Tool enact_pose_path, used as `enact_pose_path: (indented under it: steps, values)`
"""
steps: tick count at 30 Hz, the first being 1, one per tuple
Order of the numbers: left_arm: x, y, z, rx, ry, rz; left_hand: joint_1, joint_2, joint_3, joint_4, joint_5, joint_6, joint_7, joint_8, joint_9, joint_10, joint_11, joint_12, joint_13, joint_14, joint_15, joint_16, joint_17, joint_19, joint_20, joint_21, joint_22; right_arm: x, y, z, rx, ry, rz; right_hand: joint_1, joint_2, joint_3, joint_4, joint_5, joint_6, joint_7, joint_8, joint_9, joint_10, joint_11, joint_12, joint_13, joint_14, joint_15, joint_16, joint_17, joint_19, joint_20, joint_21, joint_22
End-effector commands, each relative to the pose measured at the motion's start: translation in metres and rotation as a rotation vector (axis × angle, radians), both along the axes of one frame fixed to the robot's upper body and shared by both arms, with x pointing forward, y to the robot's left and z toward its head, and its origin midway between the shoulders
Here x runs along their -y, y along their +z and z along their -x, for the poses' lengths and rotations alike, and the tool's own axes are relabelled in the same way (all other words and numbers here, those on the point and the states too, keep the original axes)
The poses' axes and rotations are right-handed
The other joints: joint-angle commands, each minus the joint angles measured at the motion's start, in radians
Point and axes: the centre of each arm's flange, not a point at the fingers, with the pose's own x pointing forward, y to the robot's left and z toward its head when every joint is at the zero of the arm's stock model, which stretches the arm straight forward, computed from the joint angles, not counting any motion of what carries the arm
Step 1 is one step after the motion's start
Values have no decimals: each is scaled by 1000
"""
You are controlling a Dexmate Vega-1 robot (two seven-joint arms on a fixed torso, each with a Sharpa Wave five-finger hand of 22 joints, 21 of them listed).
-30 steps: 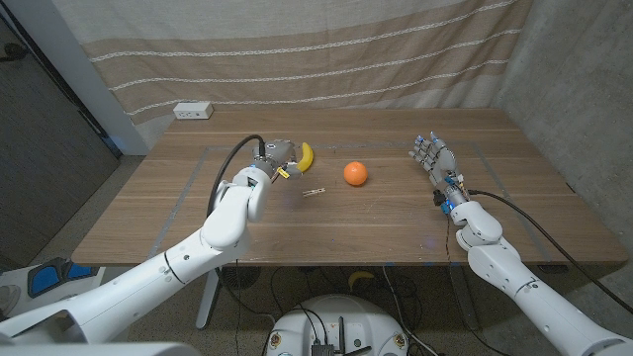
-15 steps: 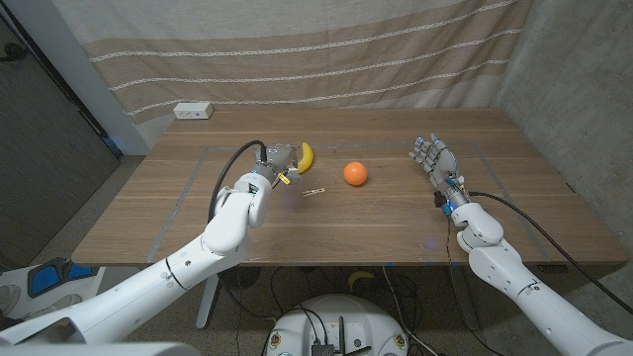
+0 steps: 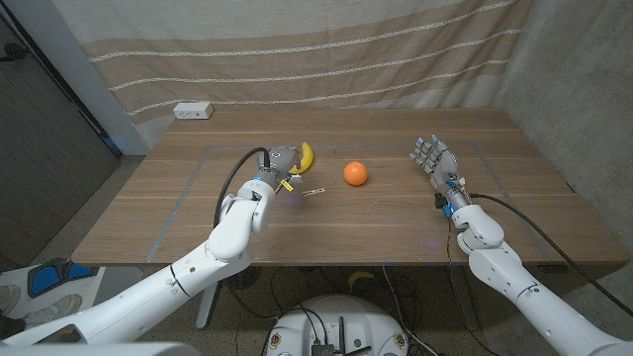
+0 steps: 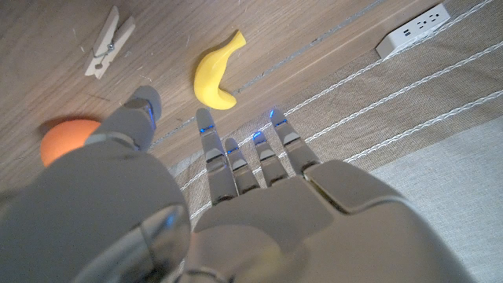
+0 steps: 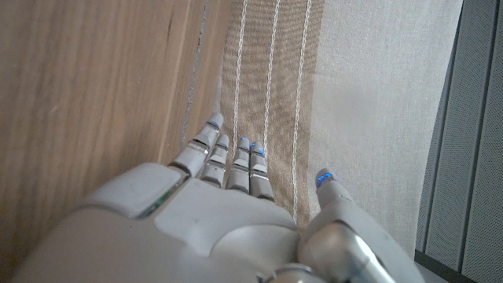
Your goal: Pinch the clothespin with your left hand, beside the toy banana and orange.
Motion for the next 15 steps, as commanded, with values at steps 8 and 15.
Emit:
enact_pose_path:
  steps: [8, 15]
  values:
    - [6, -14, -3, -12, 6, 8, 34, 1, -18, 6, -2, 45, 4, 19, 4, 25, 1, 5, 3, 15, -75, 4, 4, 16, -2, 3, 1, 2, 0, -1, -3, 5, 4, 9, -1, 4, -13, -1, 7, -2, 2, 3, 7, 4, 4, 5, 12, 0, 3, 3, 7, 1, 1, 5]
    - [6, -16, -4, -24, 16, 10, 39, 2, -26, 9, -2, 50, 2, 21, 4, 27, 1, 4, 3, 16, -76, 3, 4, 17, -2, 3, 1, 2, 0, -1, -8, 8, 8, 9, 0, 4, -15, -1, 8, -2, 1, 3, 8, 4, 4, 5, 12, 0, 3, 3, 7, 1, 1, 5]
